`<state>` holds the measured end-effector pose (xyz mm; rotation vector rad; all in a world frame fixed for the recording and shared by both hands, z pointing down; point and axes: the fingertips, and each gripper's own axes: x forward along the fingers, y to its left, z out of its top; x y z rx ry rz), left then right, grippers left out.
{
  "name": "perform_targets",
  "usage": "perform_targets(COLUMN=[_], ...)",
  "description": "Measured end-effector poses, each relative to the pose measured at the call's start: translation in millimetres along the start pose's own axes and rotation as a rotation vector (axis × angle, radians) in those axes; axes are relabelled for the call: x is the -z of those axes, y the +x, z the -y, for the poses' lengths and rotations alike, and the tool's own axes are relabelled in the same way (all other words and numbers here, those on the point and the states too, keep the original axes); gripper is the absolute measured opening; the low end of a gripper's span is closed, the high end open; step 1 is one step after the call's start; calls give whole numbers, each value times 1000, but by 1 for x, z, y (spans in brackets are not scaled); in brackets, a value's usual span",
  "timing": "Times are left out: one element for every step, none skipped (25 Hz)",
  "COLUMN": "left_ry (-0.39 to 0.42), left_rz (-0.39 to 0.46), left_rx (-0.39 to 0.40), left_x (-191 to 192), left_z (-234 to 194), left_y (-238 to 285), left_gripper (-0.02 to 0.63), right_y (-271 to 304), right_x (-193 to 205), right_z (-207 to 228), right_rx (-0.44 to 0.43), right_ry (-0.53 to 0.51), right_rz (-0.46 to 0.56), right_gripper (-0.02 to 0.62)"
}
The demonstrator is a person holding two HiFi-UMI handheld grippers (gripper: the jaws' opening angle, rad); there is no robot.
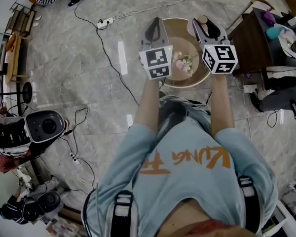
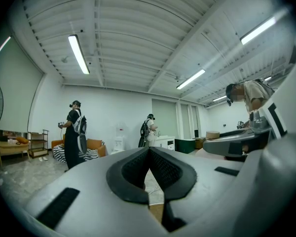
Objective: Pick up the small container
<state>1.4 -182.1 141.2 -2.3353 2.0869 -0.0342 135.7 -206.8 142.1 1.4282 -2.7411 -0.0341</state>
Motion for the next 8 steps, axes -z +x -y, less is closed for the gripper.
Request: perform_targets(left_ry=[-1, -2, -1, -1, -1, -1, -2, -3], left_rz=[1, 0, -2, -4, -5, -5, -4, -3], left_rx=[0, -1, -1, 0, 0, 0, 0, 0], left_x=[-1, -3, -4, -6, -7, -8, -9, -10], left_z=[0, 0, 1, 1, 1, 1, 0, -1], left_y=[0, 1, 2, 4, 5, 6, 7, 8], left_gripper=[23, 23, 23, 23, 23, 23, 23, 25], right_y=[0, 0, 1, 2, 3, 4, 5, 6], right_x=[0, -1, -2, -3, -4, -5, -6, -7], right_z=[0, 0, 2, 3, 5, 6, 6, 7], right_rx=[-1, -3, -3, -3, -2, -1, 0, 1], right_ry=[0, 2, 4, 5, 6, 6, 6, 5], right_rz=[-2, -3, -4, -5, -5, -5, -5, -5], right_gripper=[153, 153, 153, 153, 153, 153, 153, 153])
